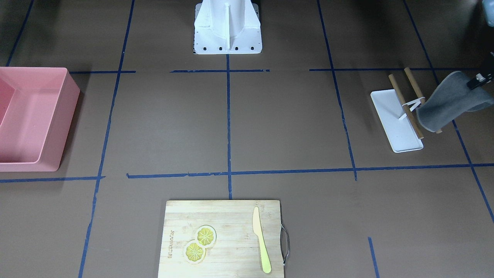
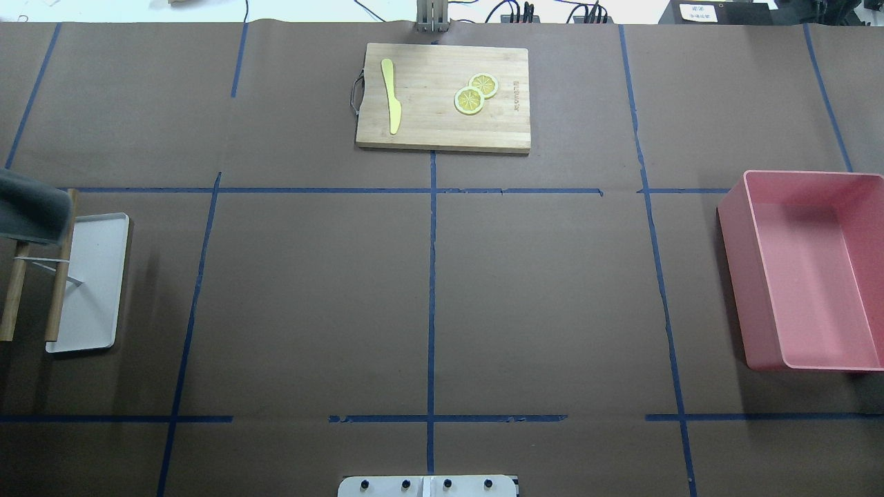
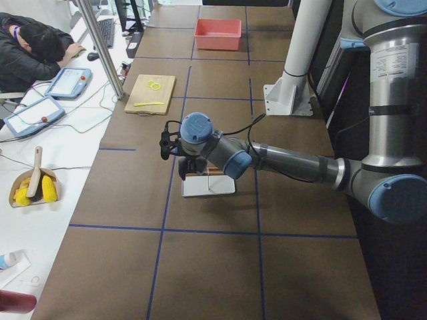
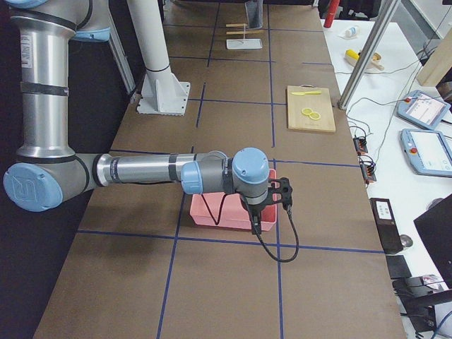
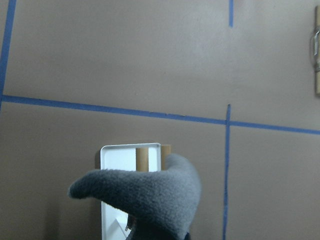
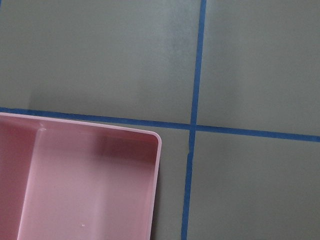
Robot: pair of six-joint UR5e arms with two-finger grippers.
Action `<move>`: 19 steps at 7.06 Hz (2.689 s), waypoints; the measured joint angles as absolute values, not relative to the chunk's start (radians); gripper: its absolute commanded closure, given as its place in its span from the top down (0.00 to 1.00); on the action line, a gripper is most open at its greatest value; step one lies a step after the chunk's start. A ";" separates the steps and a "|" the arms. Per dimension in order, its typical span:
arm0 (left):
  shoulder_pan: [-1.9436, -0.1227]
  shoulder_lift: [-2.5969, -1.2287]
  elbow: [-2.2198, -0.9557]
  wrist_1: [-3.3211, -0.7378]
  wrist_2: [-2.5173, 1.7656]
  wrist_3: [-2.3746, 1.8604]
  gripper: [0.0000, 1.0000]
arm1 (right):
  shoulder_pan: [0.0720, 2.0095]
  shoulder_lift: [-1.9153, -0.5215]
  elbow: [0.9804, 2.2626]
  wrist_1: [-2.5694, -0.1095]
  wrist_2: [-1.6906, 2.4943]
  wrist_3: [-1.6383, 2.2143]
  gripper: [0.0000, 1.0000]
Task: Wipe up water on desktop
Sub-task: 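Lift the grey cloth with the left gripper while the right arm moves in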
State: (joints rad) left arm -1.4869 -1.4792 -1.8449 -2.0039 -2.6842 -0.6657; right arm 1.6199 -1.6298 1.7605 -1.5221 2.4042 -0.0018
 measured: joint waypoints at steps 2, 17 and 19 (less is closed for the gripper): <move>-1.514 -1.562 -1.869 -1.877 -2.738 -0.707 0.00 | 1.615 -1.618 1.787 -1.494 2.419 0.034 1.00; -0.970 -2.040 -1.869 -2.127 -2.354 -1.821 0.00 | 0.685 -1.330 2.054 -0.968 1.667 0.826 1.00; -0.944 -2.053 -1.853 -2.224 -2.276 -1.900 0.00 | 0.534 -1.280 2.050 -0.969 1.510 0.825 1.00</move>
